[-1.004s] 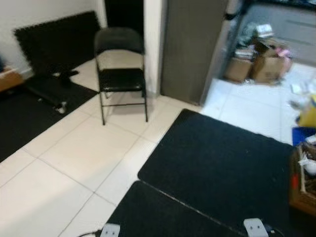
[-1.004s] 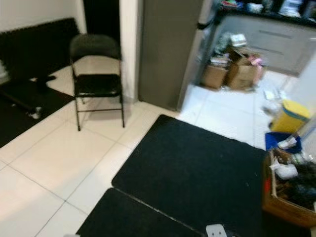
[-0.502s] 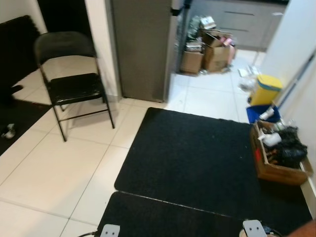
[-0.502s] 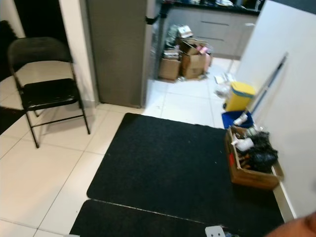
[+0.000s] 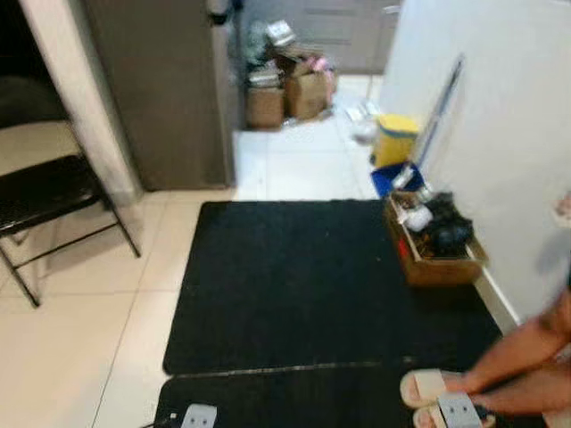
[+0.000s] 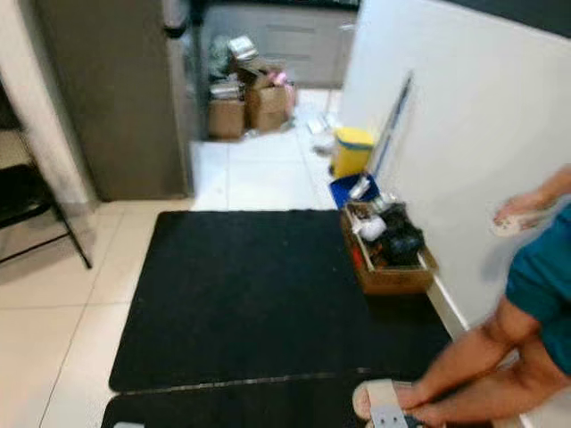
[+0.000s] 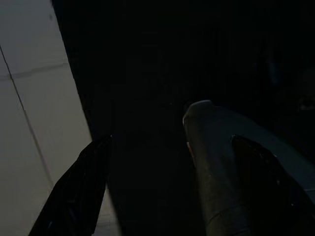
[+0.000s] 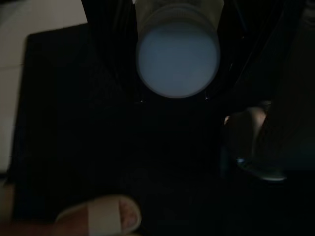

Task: Restocking fridge

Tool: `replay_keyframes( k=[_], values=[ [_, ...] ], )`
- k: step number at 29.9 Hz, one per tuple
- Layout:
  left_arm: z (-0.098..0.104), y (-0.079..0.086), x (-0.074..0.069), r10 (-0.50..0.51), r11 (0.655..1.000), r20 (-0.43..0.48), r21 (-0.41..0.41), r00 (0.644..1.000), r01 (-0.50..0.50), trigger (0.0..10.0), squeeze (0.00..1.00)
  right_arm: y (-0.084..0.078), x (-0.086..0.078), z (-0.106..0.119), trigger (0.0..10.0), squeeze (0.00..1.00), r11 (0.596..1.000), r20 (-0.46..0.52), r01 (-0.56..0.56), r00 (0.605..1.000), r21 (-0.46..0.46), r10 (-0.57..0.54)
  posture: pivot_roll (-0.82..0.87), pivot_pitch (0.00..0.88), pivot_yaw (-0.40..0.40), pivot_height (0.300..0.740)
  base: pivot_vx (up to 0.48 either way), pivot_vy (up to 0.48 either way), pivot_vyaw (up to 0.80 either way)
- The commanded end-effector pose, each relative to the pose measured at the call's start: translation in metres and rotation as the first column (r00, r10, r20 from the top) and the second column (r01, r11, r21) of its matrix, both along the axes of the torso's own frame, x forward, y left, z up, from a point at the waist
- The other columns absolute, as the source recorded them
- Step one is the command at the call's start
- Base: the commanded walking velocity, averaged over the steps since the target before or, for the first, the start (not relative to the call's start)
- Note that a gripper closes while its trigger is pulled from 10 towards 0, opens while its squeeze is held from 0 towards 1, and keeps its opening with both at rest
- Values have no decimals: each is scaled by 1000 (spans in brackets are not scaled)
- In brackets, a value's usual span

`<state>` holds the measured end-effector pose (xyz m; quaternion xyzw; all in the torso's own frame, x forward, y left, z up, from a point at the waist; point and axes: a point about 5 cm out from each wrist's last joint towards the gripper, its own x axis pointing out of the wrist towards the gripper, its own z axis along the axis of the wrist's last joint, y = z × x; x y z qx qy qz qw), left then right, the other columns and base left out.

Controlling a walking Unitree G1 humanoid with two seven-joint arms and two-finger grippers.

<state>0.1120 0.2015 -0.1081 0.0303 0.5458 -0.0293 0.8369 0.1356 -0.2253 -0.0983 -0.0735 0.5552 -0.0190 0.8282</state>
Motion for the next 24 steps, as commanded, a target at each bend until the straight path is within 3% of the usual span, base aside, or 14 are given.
replay_keyframes(
  k=[1,5,10,24],
  values=[
    [0,-1,1,0,1000,0,-4,1000,0,10000,0,-5,-1,1,10000,0,1000,-1,12,1000,-10,-12,-13,0,-29,740,0,0,-788],
    [0,-1,0,3,1000,-2,-7,1000,-3,10000,0,-5,0,1,10000,0,1000,3,14,1000,-13,-14,-12,0,-30,740,0,0,-788],
    [0,-2,0,4,1000,0,-15,1000,-4,10000,0,-4,1,1,10000,0,1000,8,0,1000,-20,0,-14,0,-31,740,0,0,-163],
    [0,-3,-1,-20,999,-2,-36,1000,20,10000,0,-9,1,2,10000,0,999,12,-6,1000,-33,7,-21,0,-34,740,372,0,0]
  ],
)
